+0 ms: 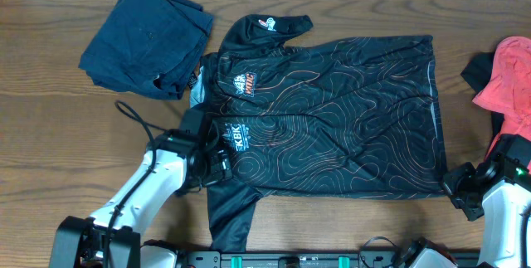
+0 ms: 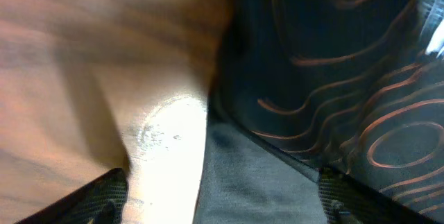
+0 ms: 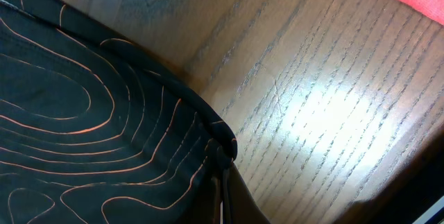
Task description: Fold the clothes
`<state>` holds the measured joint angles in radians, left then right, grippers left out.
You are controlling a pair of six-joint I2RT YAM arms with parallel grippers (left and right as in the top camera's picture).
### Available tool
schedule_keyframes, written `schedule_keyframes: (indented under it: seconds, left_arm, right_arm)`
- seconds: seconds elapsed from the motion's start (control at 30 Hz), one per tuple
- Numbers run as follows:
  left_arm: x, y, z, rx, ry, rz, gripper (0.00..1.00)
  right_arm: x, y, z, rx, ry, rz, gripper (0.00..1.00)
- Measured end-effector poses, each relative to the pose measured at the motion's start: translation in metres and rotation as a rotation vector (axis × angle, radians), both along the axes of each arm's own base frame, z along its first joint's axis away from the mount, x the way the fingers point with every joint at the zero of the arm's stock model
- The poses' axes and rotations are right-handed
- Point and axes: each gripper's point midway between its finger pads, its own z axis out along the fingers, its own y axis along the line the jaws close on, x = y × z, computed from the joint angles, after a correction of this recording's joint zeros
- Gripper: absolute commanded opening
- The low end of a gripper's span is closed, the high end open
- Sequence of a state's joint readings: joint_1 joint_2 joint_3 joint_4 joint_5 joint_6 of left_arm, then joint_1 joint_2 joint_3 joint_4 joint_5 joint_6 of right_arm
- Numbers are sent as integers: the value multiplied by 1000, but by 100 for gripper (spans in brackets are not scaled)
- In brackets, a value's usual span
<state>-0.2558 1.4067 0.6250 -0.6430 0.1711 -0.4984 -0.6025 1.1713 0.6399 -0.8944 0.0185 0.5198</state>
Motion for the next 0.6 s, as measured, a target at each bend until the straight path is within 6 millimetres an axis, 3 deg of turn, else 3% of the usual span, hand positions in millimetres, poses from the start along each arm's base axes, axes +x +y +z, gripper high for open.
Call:
schedule_keyframes:
  seconds: [0.07,0.2,0.23,0.4,0.6]
  left_arm:
    - [-5,1,-3,1,15,12,63]
    - [-1,0,-5,-9,-15,37,11]
    - [-1,0,-5,-13,-16,35,6]
    - [-15,-5,-6,-50,46,63,6]
    - [-56,3,-2,-49,202,177,6]
  right_arm:
    - [0,0,0,0,0,0,1]
    - [0,0,0,-1,-1,0,1]
    - [0,0,0,-1,-1,0,1]
    - [1,0,0,0,-3,0,1]
    - [5,-3,1,-11,-19,0,1]
